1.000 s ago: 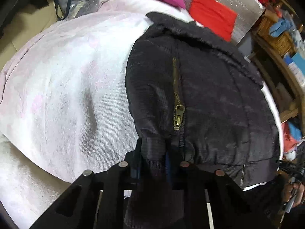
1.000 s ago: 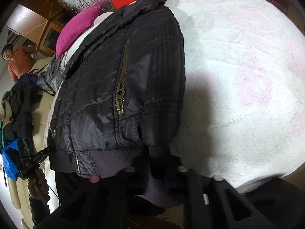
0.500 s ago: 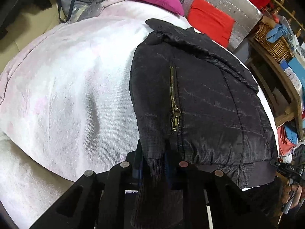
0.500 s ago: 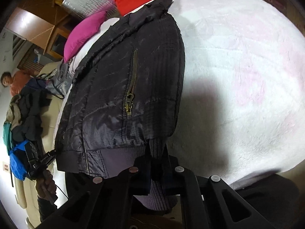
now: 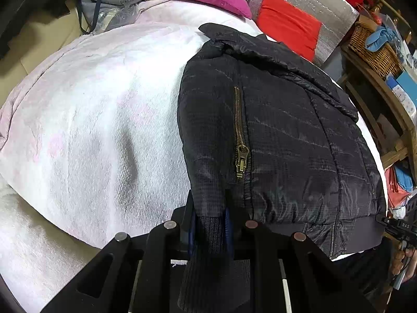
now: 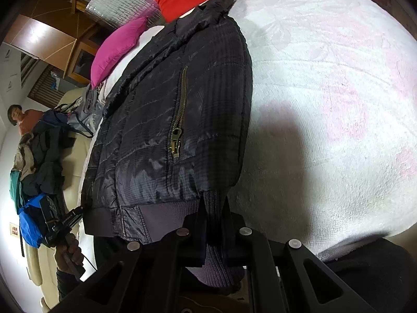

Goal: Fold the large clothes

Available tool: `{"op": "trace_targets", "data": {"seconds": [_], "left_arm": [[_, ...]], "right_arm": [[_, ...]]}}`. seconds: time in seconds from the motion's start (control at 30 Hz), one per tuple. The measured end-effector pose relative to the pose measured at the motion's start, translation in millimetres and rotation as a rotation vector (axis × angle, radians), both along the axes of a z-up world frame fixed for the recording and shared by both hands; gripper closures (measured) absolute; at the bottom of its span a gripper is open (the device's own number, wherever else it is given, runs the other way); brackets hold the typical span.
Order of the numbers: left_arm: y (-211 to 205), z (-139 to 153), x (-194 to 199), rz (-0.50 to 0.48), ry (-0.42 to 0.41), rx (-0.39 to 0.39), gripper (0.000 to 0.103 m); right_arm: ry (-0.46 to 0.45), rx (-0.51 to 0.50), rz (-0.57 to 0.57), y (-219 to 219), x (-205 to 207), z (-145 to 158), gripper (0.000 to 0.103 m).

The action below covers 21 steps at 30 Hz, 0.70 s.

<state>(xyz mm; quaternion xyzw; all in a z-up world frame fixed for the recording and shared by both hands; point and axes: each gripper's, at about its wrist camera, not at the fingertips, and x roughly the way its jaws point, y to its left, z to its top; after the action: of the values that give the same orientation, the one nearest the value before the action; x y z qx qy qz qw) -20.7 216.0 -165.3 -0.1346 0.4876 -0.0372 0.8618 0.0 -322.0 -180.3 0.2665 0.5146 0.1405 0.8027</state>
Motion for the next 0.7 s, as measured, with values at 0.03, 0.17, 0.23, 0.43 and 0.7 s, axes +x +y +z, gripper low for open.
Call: {"op": "trace_targets", "data": {"seconds": [0.03, 0.17, 0.23, 0.43, 0.7], "left_arm": [[-0.2, -0.2, -0.4, -0.002, -0.003, 0.004, 0.084], [-2.2, 2.0, -1.1, -0.008, -0.007, 0.013, 0.084], [-1.8, 7.5, -4.1, -0.013, -0.022, 0.013, 0.085], [0.9, 7.3, -7.1, -0.005, -0.02, 0.003, 0.085], [-0.3, 7.0, -7.0, -0.002, -0.013, 0.014, 0.085]], "right_arm": [[0.002, 0.0, -0.001, 0.4, -0.1, -0.7, 0.094], [0.003, 0.01, -0.008, -1.5, -0.6, -1.1, 0.094], [-0.011, 0.012, -0.007, -1.7, -1.2, 2.9, 0.094], [-0.023, 0.011, -0.001, -3.3, -3.0, 5.6, 0.095], [-0.013, 0.014, 0.002, -2.2, -1.2, 2.9, 0.095]]}}
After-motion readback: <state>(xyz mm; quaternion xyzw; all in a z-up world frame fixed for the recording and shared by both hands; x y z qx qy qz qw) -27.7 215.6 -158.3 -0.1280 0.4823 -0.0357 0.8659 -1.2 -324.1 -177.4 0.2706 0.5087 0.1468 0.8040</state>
